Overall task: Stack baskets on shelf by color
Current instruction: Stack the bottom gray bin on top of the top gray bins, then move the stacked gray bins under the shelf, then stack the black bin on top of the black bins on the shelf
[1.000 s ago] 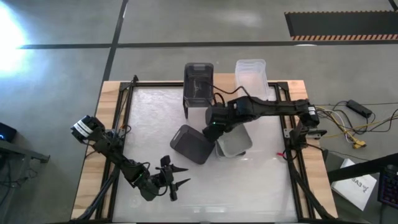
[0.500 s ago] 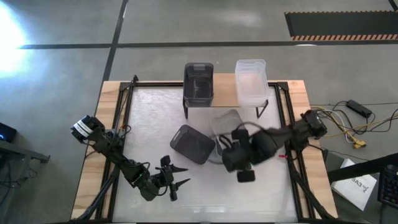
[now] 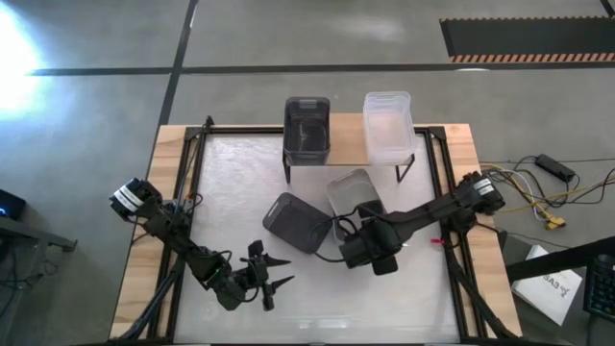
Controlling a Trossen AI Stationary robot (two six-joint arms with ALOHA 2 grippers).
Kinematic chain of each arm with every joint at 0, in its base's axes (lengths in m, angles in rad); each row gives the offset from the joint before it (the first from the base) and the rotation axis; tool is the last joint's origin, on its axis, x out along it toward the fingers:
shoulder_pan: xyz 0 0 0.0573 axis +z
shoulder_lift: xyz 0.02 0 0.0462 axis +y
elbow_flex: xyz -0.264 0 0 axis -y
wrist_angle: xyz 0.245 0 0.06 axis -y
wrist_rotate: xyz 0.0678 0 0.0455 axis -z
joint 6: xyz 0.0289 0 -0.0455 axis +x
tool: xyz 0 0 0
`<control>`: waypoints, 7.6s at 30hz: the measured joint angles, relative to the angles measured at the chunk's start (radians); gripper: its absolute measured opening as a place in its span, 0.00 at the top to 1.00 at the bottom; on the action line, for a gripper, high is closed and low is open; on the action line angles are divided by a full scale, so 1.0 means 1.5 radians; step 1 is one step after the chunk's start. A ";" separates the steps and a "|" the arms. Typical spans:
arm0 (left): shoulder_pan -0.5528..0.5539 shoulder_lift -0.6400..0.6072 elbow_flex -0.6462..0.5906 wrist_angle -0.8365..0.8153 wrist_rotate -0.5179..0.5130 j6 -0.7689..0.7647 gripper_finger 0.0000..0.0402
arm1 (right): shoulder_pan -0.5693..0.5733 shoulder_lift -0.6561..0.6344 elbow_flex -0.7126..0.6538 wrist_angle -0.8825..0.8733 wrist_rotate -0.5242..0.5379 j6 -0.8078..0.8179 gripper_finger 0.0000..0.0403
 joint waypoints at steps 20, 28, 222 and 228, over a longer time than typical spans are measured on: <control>0.000 0.000 0.001 0.001 0.000 0.000 0.56 | -0.019 -0.001 0.013 0.059 0.000 -0.020 0.98; 0.000 0.000 0.002 0.002 0.000 0.000 0.56 | -0.030 -0.002 0.029 0.095 -0.041 0.001 0.98; 0.255 0.042 0.330 -0.912 0.363 0.652 0.59 | 0.375 -0.033 -0.465 0.854 0.633 0.351 0.98; 0.264 0.071 0.333 -0.920 0.402 0.645 0.89 | 0.375 -0.033 -0.477 0.855 0.633 0.390 0.98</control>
